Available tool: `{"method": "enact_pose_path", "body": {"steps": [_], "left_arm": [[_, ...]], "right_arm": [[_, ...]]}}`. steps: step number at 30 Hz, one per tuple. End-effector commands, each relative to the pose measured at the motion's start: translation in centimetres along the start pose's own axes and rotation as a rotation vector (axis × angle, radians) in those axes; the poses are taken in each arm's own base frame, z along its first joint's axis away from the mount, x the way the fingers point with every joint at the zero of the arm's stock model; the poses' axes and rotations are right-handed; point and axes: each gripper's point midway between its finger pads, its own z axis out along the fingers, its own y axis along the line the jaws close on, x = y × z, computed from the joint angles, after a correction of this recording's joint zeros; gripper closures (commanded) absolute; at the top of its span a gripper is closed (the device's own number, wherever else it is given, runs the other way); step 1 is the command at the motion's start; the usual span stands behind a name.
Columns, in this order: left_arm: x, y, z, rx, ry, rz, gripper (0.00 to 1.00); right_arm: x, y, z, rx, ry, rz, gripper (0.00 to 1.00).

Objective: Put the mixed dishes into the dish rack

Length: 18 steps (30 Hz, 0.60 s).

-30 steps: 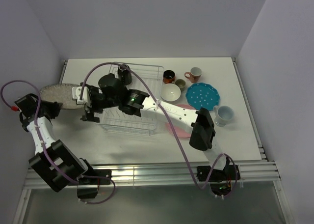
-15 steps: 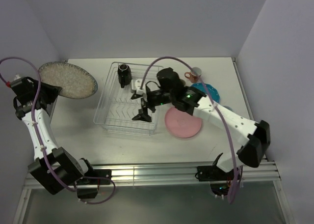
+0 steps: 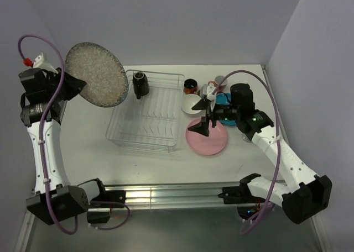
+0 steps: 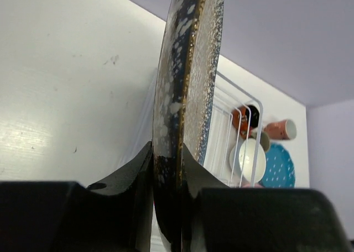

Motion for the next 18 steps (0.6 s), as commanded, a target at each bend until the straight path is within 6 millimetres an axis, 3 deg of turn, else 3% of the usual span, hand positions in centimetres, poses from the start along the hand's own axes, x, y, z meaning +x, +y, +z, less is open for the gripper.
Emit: {"method": "enact_pose_path", "body": {"steps": [1, 11, 18], "left_arm": [[-5.9, -9.5, -5.5, 0.263, -0.249, 0.278, 1.00], [-3.5, -10.1, -6.6, 0.215, -0.261, 0.491, 1.00], [-1.3, -8.7, -5.1, 0.171, -0.224, 0.550, 1.00]], "right_arm": [[0.2, 0.1, -2.0, 0.000, -0.052, 0.028, 0.00], [2.5, -0.8, -3.3, 0.047, -0.059, 0.084, 0.00], [3.4, -1.2, -3.4, 0.059, -0.055, 0.098, 0.00]]}}
